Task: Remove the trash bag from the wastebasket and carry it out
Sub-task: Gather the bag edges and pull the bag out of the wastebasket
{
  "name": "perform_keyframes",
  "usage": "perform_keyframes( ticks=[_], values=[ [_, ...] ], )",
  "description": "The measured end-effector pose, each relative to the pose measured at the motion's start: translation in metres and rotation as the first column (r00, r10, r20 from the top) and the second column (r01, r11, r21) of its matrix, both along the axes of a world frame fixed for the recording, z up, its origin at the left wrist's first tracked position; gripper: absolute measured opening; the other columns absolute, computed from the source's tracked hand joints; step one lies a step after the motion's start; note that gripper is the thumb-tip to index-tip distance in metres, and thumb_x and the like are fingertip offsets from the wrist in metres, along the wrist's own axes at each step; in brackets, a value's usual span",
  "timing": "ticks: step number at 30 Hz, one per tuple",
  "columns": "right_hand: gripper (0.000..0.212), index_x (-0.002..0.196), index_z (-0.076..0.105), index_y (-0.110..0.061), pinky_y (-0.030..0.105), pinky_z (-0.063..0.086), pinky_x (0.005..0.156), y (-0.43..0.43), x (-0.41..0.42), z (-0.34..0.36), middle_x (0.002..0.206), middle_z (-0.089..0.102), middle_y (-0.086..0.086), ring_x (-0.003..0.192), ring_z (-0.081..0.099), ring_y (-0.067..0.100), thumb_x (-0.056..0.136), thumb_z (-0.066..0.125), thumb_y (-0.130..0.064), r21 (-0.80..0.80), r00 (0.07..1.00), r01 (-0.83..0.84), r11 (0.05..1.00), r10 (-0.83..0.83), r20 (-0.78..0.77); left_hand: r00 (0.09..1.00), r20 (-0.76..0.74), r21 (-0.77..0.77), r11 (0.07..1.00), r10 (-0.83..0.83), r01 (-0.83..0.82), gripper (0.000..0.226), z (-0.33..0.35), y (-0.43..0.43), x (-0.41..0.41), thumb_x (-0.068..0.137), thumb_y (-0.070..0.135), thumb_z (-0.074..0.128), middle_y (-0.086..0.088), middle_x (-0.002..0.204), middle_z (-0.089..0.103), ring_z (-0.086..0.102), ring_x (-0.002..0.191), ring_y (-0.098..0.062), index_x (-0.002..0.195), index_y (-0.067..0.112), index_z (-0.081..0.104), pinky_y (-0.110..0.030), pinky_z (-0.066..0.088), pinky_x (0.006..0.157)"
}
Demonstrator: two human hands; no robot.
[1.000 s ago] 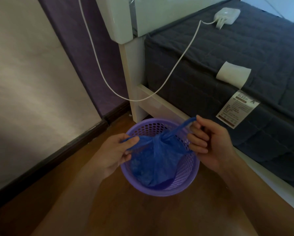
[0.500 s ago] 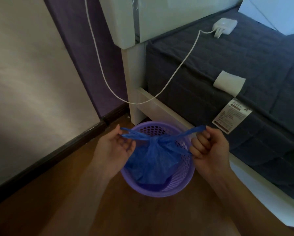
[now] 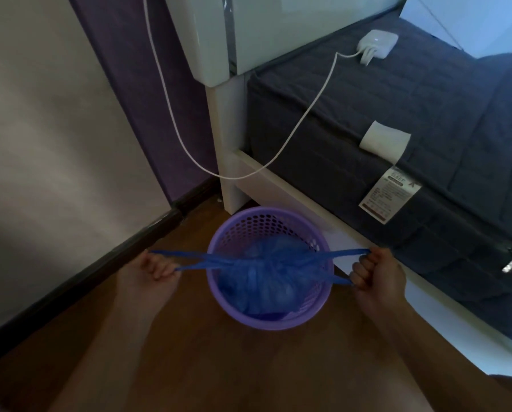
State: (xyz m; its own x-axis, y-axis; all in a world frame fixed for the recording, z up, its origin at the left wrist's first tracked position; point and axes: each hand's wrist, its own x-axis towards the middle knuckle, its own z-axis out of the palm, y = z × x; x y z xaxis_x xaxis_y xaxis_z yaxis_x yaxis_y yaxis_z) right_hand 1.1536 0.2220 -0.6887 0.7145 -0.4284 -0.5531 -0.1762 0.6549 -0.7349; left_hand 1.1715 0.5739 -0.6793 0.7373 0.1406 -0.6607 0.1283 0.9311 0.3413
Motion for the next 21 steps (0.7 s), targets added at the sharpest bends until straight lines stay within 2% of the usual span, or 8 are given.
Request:
perform_keyframes(
  ticks=[5, 8, 12, 14, 17, 19, 21],
  values=[
    [0.036, 0.061, 0.031, -0.024, 0.022, 0.019, 0.037, -0.001, -0.001, 0.001, 0.049, 0.026, -0.007, 0.042, 0.021, 0.008, 0.095, 0.043, -0.019, -0.058, 0.999, 0.026, 0.998, -0.024, 0.03, 0.995, 0.045, 0.134, 0.988, -0.085, 0.078, 0.033, -0.001, -0.021, 0.003, 0.1, 0.024, 0.045, 0.008, 0.05, 0.029, 0.027, 0.042, -0.007, 0.067, 0.019, 0.044, -0.021, 0.026, 0.056],
    [0.037, 0.062, 0.037, -0.021, 0.021, 0.02, 0.035, 0.015, -0.003, 0.013, 0.05, 0.028, -0.006, 0.04, 0.023, 0.008, 0.099, 0.043, -0.02, -0.121, 0.991, -0.088, 0.989, 0.099, 0.085, 0.987, 0.049, 0.304, 0.944, -0.152, 0.13, 0.026, 0.007, -0.037, 0.003, 0.098, 0.027, 0.051, 0.008, 0.051, 0.031, 0.031, 0.044, -0.006, 0.074, 0.017, 0.054, -0.021, 0.033, 0.054],
    [0.037, 0.069, 0.048, -0.014, 0.023, 0.024, 0.037, 0.041, -0.009, 0.031, 0.05, 0.035, -0.003, 0.041, 0.028, 0.011, 0.104, 0.04, -0.02, -0.36, 0.948, -0.249, 0.899, 0.302, 0.097, 0.938, 0.074, 0.437, 0.856, -0.34, 0.276, 0.022, 0.015, -0.066, 0.0, 0.098, 0.027, 0.051, 0.007, 0.051, 0.035, 0.031, 0.044, -0.007, 0.083, 0.015, 0.061, -0.021, 0.031, 0.047],
    [0.034, 0.074, 0.054, -0.013, 0.021, 0.027, 0.037, 0.051, -0.008, 0.039, 0.05, 0.038, -0.003, 0.041, 0.031, 0.01, 0.105, 0.041, -0.021, -0.447, 0.927, -0.285, 0.848, 0.362, 0.097, 0.9, 0.061, 0.575, 0.752, -0.432, 0.322, 0.025, 0.021, -0.08, 0.0, 0.1, 0.027, 0.049, 0.006, 0.051, 0.035, 0.029, 0.042, -0.009, 0.085, 0.013, 0.063, -0.022, 0.026, 0.042],
    [0.024, 0.086, 0.061, -0.013, 0.018, 0.031, 0.039, 0.068, -0.004, 0.046, 0.049, 0.043, -0.007, 0.041, 0.036, 0.006, 0.103, 0.046, -0.021, -0.512, 0.891, -0.335, 0.791, 0.442, 0.1, 0.876, 0.011, 0.811, 0.516, -0.482, 0.274, 0.03, 0.027, -0.099, 0.001, 0.103, 0.027, 0.045, 0.004, 0.049, 0.036, 0.029, 0.039, -0.011, 0.083, 0.011, 0.06, -0.022, 0.024, 0.038],
    [0.016, 0.092, 0.062, -0.015, 0.018, 0.033, 0.041, 0.077, -0.002, 0.048, 0.048, 0.048, -0.01, 0.042, 0.038, 0.006, 0.101, 0.05, -0.019, -0.513, 0.864, -0.371, 0.774, 0.49, 0.114, 0.873, 0.014, 0.866, 0.442, -0.488, 0.234, 0.031, 0.03, -0.108, 0.0, 0.104, 0.025, 0.043, -0.002, 0.053, 0.038, 0.031, 0.04, -0.013, 0.08, 0.01, 0.055, -0.021, 0.027, 0.037],
    [0.012, 0.094, 0.063, -0.015, 0.018, 0.035, 0.043, 0.083, -0.001, 0.049, 0.05, 0.053, -0.011, 0.043, 0.041, 0.005, 0.099, 0.054, -0.019, -0.523, 0.845, -0.376, 0.765, 0.515, 0.146, 0.871, 0.015, 0.886, 0.41, -0.491, 0.216, 0.031, 0.033, -0.114, -0.002, 0.104, 0.024, 0.042, -0.006, 0.058, 0.042, 0.038, 0.044, -0.014, 0.08, 0.007, 0.054, -0.022, 0.033, 0.04]
  ],
)
